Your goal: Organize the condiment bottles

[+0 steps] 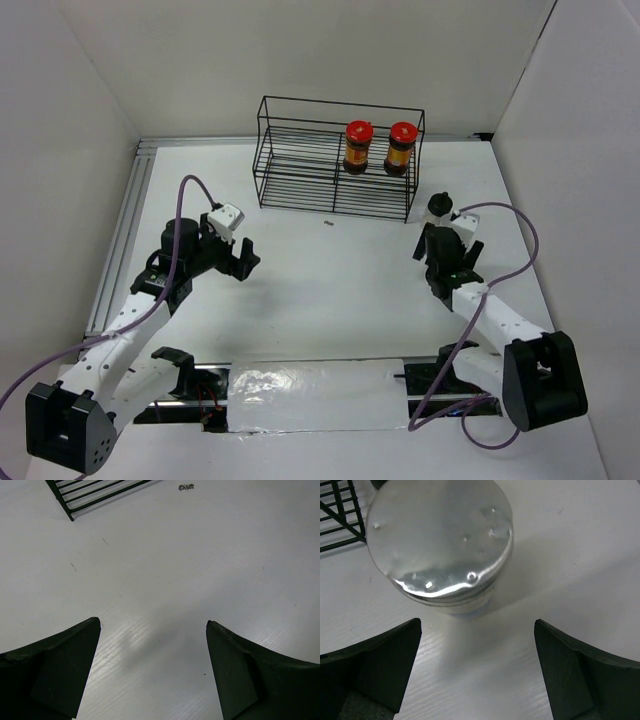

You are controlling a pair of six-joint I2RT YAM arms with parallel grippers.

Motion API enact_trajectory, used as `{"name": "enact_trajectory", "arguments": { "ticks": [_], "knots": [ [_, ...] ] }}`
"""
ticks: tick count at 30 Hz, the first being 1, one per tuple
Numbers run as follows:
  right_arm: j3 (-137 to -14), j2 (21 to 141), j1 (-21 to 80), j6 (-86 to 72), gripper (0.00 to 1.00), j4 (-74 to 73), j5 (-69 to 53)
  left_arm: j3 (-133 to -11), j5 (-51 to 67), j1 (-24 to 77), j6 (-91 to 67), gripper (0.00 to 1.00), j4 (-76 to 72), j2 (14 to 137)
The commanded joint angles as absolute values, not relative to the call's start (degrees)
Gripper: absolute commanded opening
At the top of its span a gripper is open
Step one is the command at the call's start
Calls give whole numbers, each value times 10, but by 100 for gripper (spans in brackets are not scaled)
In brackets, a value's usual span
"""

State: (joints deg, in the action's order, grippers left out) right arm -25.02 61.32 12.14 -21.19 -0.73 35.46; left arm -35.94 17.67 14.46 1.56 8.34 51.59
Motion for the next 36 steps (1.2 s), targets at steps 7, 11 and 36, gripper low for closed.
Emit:
{"name": "enact_trajectory", "arguments": {
  "ticks": [7, 11, 36],
  "knots": [
    [-231, 667, 44, -33, 100, 167, 171, -367, 176, 147, 29, 99, 54, 516],
    [-212, 665, 14, -14, 100, 179, 110, -367, 171, 148, 33, 99, 55, 516],
    [-185, 714, -64, 38, 72, 301, 4, -372, 168, 146, 47, 99, 52, 526]
  ]
}}
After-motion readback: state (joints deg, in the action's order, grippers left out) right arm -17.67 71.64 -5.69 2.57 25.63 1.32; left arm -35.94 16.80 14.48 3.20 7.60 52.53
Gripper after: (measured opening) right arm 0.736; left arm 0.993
